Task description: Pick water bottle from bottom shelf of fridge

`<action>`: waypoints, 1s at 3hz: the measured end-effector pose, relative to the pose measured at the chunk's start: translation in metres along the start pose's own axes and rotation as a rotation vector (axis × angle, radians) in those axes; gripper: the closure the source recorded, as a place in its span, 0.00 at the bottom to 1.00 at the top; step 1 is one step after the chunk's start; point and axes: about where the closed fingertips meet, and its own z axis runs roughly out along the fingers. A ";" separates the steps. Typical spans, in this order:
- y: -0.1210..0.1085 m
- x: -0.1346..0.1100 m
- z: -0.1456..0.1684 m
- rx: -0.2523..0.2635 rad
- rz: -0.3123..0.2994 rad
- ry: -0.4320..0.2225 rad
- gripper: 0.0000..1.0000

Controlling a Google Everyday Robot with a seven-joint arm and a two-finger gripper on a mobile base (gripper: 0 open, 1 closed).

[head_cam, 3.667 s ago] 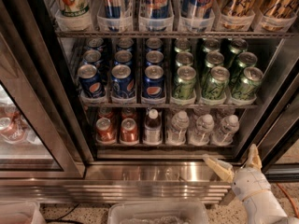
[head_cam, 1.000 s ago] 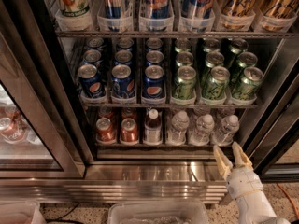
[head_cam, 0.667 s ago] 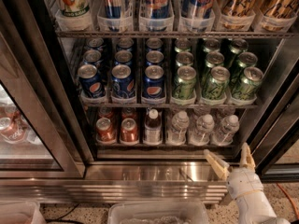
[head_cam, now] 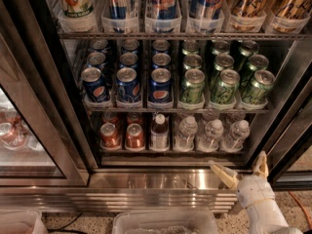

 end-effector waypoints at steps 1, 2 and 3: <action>0.000 0.000 0.000 0.000 0.000 0.000 0.14; 0.000 0.000 0.000 0.000 0.000 0.000 0.20; 0.000 0.000 0.000 0.000 0.000 0.000 0.20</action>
Offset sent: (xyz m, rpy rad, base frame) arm 0.0000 0.0000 0.0000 0.0000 0.0000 0.0000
